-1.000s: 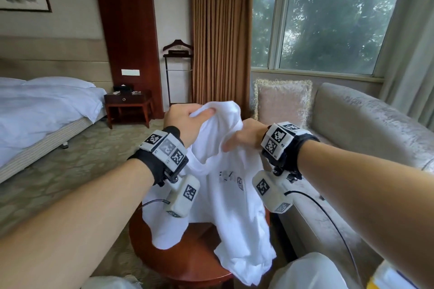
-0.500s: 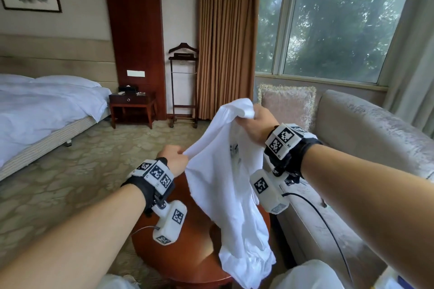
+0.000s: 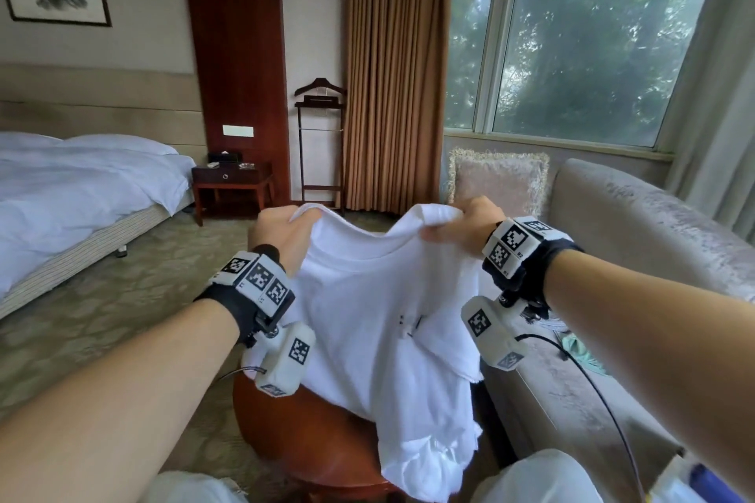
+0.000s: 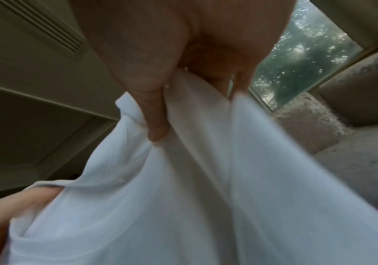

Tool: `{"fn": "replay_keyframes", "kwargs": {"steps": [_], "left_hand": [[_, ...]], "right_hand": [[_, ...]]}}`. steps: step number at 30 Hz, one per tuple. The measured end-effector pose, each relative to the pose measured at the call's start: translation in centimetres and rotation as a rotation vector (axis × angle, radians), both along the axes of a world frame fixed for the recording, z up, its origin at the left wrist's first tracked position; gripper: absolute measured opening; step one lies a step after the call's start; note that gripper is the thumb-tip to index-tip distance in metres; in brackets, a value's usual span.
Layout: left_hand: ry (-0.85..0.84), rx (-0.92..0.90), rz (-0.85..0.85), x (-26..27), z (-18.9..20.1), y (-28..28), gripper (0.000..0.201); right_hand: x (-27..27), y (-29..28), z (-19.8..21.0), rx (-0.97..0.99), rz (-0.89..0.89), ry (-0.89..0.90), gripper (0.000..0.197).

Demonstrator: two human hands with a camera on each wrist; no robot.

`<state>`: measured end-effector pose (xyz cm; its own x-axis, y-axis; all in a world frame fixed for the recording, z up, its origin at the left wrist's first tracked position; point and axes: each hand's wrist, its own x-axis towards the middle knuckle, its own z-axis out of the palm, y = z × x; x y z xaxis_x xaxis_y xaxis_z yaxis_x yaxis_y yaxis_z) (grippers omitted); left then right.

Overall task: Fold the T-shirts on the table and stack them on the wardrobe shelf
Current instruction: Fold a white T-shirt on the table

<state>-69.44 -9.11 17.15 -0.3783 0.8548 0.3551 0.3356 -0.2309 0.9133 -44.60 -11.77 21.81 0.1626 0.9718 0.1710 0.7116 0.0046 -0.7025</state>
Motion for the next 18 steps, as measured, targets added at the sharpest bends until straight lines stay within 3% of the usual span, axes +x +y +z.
{"fn": "replay_keyframes", "kwargs": {"steps": [3, 8, 12, 15, 18], "left_hand": [[0.085, 0.046, 0.024, -0.3, 0.9, -1.1, 0.047], [0.057, 0.117, -0.033, 0.3, 3.6, -3.4, 0.044], [0.114, 0.196, -0.102, 1.2, 7.1, -6.4, 0.042], [0.118, 0.248, -0.153, 1.7, 9.9, -9.0, 0.047], [0.16, 0.279, -0.162, 2.0, 12.2, -11.6, 0.053]], "right_hand": [[0.5, -0.8, -0.2, 0.009, 0.027, 0.05, 0.026], [0.0, -3.6, 1.0, 0.013, 0.176, 0.107, 0.017], [-0.6, -5.9, 3.0, -0.03, 0.227, 0.073, 0.033], [-0.9, -7.8, 4.6, -0.05, 0.311, 0.154, 0.037], [-1.3, -9.4, 6.1, -0.072, 0.355, 0.205, 0.059]]}}
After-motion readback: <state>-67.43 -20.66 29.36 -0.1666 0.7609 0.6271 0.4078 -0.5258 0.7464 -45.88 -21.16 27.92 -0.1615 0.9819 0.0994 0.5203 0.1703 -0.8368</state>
